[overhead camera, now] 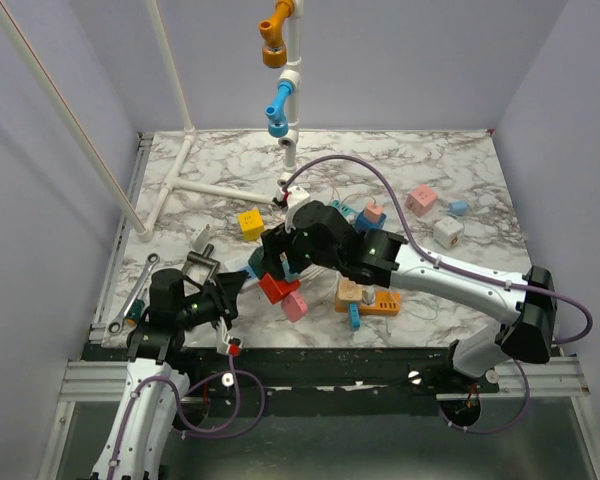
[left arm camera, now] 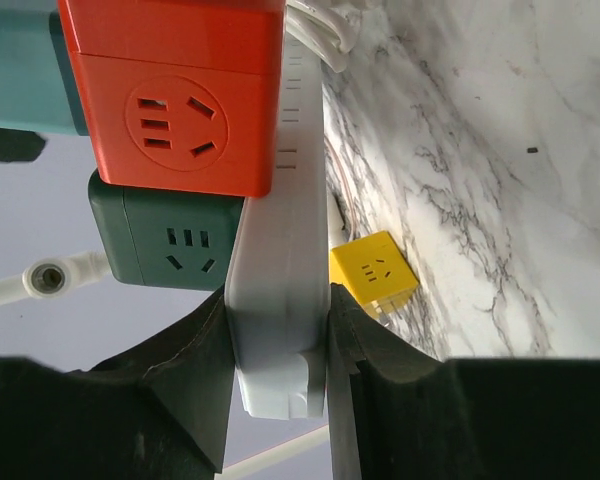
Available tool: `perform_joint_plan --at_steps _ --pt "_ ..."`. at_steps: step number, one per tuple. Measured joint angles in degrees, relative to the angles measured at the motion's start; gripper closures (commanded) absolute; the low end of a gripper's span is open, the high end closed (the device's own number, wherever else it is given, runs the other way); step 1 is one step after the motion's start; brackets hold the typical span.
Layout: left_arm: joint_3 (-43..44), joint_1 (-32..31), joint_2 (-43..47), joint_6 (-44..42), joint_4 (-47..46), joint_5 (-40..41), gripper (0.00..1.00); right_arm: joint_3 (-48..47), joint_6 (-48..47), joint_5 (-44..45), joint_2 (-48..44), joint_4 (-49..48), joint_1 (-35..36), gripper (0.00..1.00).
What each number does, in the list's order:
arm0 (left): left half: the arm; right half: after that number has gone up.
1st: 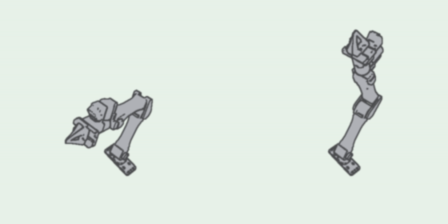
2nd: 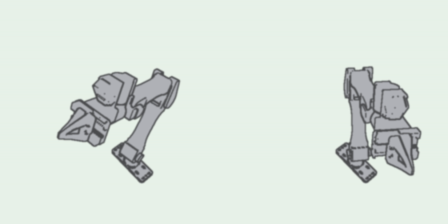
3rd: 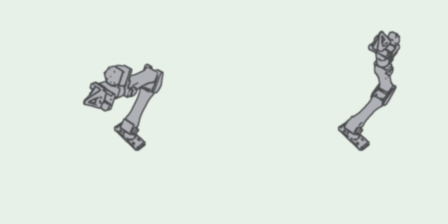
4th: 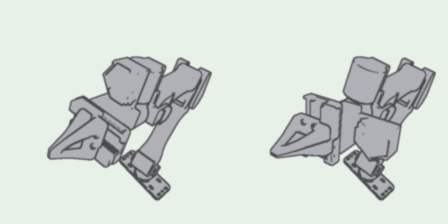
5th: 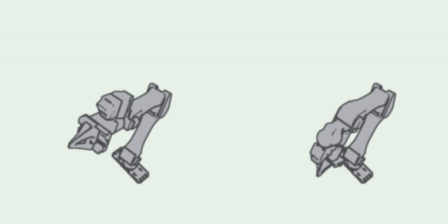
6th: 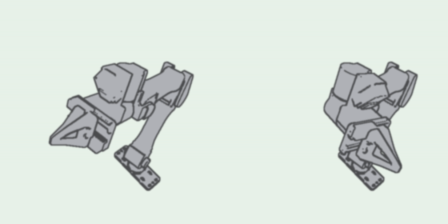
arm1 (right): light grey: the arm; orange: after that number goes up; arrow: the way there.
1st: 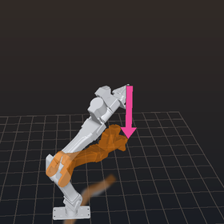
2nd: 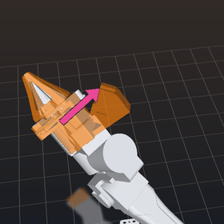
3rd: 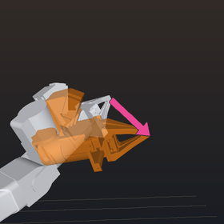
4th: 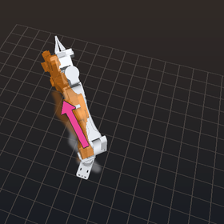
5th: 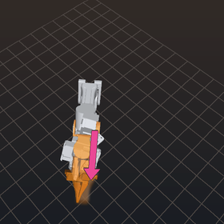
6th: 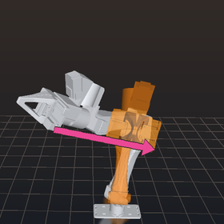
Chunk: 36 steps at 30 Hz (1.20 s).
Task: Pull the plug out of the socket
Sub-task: Pick up the socket from the center of the board.
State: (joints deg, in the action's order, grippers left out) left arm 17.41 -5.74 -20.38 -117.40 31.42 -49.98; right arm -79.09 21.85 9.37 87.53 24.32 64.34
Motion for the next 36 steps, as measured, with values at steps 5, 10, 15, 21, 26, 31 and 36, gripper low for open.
perform_joint_plan --at_steps 5,10,15,21,26,31,36 --pt "-0.63 -0.02 0.09 -0.17 0.63 0.02 1.0 0.09 0.94 -1.31 -1.55 -2.84 0.0 0.0" --pt "-0.63 -0.02 0.13 -0.13 0.68 0.11 1.0 3.13 1.77 -1.99 -2.93 -4.66 0.0 0.0" --pt "-0.63 -0.02 0.33 0.26 0.87 0.37 1.0 11.13 3.52 -2.6 -7.08 -6.32 0.0 0.0" --pt "-0.63 -0.02 0.59 0.83 1.05 0.48 1.0 18.95 5.77 -3.96 -12.28 -9.81 0.0 0.0" --pt "-0.61 -0.02 0.66 0.9 1.31 0.61 1.0 21.33 6.86 -7.06 -12.87 -13.16 0.0 0.0" --pt "-0.61 -0.02 0.66 0.9 1.4 0.87 1.0 23.8 7.98 -9.94 -12.83 -14.82 0.09 0.0" --pt "-0.61 -0.02 0.68 0.83 1.55 0.96 1.0 23.47 7.65 -6.6 -12.02 -14.16 0.11 0.0"
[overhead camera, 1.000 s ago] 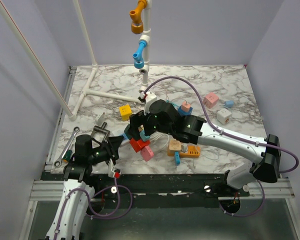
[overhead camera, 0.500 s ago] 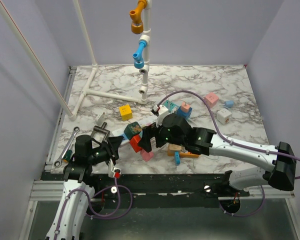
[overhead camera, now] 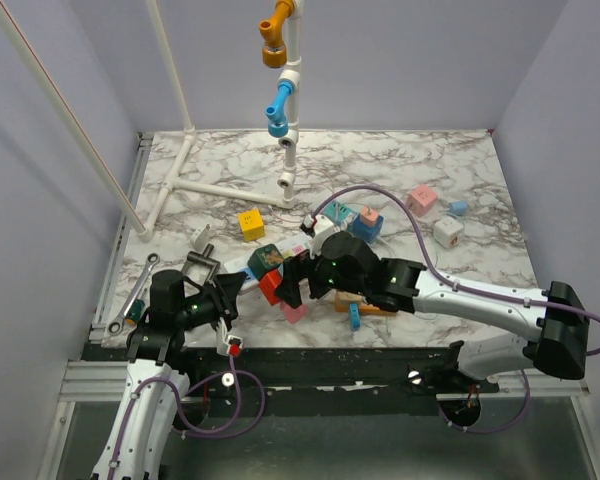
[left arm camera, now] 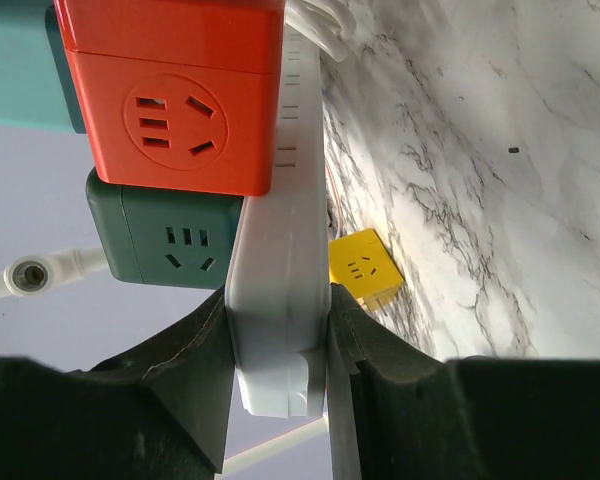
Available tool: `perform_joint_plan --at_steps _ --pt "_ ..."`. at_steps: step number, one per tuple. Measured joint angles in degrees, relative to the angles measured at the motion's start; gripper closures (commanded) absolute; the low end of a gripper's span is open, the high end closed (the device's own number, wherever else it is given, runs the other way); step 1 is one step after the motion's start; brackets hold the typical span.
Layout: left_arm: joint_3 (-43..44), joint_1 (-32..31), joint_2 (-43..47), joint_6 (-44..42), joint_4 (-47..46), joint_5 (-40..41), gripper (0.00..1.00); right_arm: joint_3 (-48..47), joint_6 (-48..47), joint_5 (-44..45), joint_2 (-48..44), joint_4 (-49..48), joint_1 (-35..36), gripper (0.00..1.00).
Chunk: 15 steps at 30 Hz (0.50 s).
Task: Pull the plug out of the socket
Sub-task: Pick up the socket from the center of the board.
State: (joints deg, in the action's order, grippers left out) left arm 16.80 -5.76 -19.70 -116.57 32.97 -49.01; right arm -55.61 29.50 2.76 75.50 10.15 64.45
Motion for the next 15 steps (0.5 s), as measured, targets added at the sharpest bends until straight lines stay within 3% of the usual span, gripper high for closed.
perform_joint_plan --at_steps 7,15 --pt "0.0 0.0 0.17 -0.81 0.28 0.17 1.0 -12.96 -5.9 5.51 6.23 1.73 -0.02 0.0" --pt "0.0 0.0 0.44 -1.01 0.61 0.31 1.0 -24.92 -13.46 4.83 17.55 5.53 -1.73 0.0"
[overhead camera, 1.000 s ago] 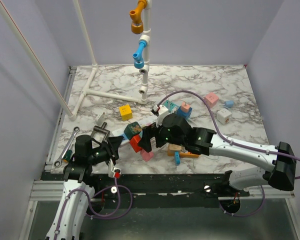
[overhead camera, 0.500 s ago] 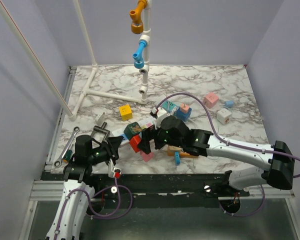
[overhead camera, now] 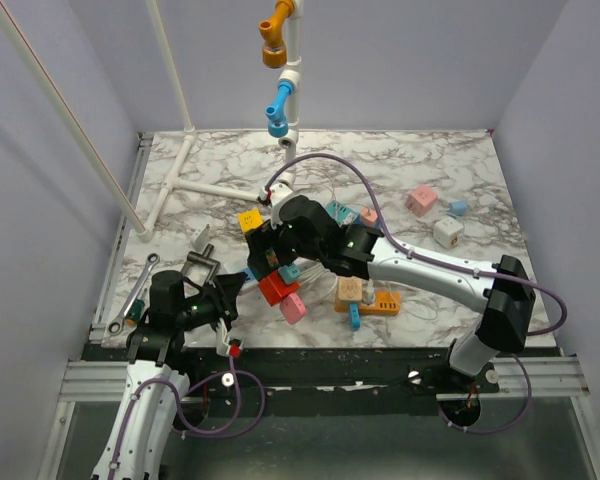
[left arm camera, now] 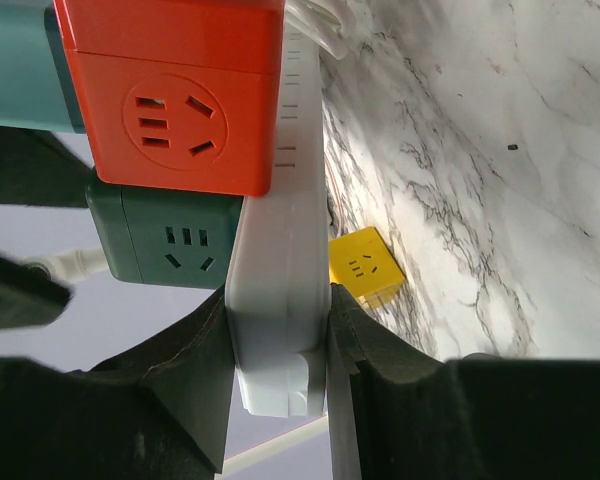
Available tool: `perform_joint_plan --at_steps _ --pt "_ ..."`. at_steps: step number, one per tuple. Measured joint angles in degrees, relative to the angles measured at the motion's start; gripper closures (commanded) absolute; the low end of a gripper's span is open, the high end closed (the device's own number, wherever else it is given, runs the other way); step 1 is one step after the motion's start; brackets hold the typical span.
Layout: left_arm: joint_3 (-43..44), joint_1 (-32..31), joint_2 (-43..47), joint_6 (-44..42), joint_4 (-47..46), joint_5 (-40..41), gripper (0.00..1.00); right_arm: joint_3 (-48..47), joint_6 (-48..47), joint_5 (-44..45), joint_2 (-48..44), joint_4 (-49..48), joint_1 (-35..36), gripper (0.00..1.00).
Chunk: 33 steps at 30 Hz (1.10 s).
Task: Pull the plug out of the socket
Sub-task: Pick up the socket from the center of the board, then remove the plug from the socket.
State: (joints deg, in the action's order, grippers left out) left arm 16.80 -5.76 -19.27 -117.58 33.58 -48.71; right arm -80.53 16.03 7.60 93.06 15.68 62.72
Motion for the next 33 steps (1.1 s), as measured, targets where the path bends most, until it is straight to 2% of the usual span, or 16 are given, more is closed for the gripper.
perform_joint_plan --at_steps 9,23,26,29,30,32,33 --pt "0.0 0.0 0.37 -0.02 0.0 0.04 1.0 -1.38 -2.21 -6.14 1.9 5.2 -4.72 0.0" --pt "-0.33 0.0 0.74 -0.02 -0.04 0.11 1.0 -4.37 -2.51 -17.16 7.21 7.3 -5.46 0.02" --pt "-0.39 0.0 0.76 -0.02 -0.09 0.11 1.0 -4.59 -2.32 -18.05 8.26 7.58 -5.46 0.12" --pt "-0.63 0.0 0.98 -0.02 -0.2 0.11 1.0 -5.14 -1.9 -18.69 9.2 7.91 -5.46 0.35" --pt "-0.79 0.0 1.09 -0.02 -0.22 0.11 1.0 -5.57 -2.05 -18.56 9.55 8.28 -5.46 0.45" --pt "-1.05 0.0 1.25 -0.02 -0.39 0.15 1.0 -6.27 -1.18 -18.91 10.08 9.09 -5.92 0.7" --pt "-1.2 0.0 1.31 -0.02 -0.59 0.15 1.0 -6.73 -0.7 -19.04 10.38 9.68 -6.12 0.79"
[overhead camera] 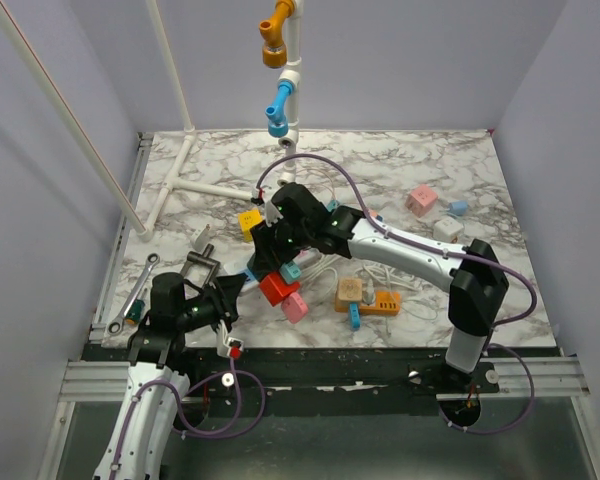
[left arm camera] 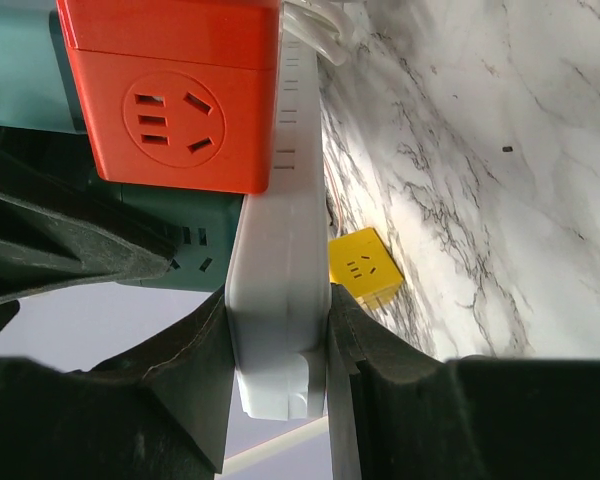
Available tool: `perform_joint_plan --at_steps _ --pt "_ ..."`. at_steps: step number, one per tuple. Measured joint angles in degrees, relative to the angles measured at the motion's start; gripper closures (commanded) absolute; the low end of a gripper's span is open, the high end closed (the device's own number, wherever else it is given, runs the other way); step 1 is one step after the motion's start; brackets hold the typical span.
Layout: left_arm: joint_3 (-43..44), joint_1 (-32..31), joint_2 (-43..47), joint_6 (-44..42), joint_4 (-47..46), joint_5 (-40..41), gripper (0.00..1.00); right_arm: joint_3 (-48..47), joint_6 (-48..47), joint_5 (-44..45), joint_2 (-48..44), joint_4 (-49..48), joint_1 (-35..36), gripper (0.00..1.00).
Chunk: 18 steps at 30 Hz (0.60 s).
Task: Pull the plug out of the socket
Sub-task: Remove the plug from the socket.
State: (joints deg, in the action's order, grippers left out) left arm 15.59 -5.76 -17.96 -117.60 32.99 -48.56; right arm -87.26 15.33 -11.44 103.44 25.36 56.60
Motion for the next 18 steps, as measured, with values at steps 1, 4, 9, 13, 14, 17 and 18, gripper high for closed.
perform_joint_plan --at_steps 1,4,9,13,14,17,18 --pt "-0.11 -0.04 0.04 0.0 -0.04 0.0 1.0 -0.28 0.26 -0.04 0.17 0.42 -0.13 0.82" --pt "-0.44 -0.09 0.15 0.0 -0.31 0.07 1.0 -1.46 0.31 -0.24 0.96 1.31 -0.2 0.83" --pt "-0.61 -0.11 0.24 0.0 -0.63 0.07 1.0 -2.43 0.04 -0.26 1.25 2.84 -0.35 0.9" --pt "-0.61 -0.37 0.28 0.0 -0.9 -0.13 1.0 -4.37 -0.11 0.24 1.66 5.99 -0.63 0.93" --pt "-0.61 -0.37 0.28 0.0 -1.16 -0.13 1.0 -5.46 -0.17 0.31 2.01 7.26 -0.68 0.94" --pt "-0.63 -0.37 0.04 -0.02 -2.25 -0.2 1.0 -8.85 -0.2 0.52 3.28 10.95 -0.85 0.97" --pt "-0.63 -0.37 -0.24 -0.02 -2.62 -0.26 1.0 -9.42 -0.2 0.61 3.5 11.65 -0.92 0.98"
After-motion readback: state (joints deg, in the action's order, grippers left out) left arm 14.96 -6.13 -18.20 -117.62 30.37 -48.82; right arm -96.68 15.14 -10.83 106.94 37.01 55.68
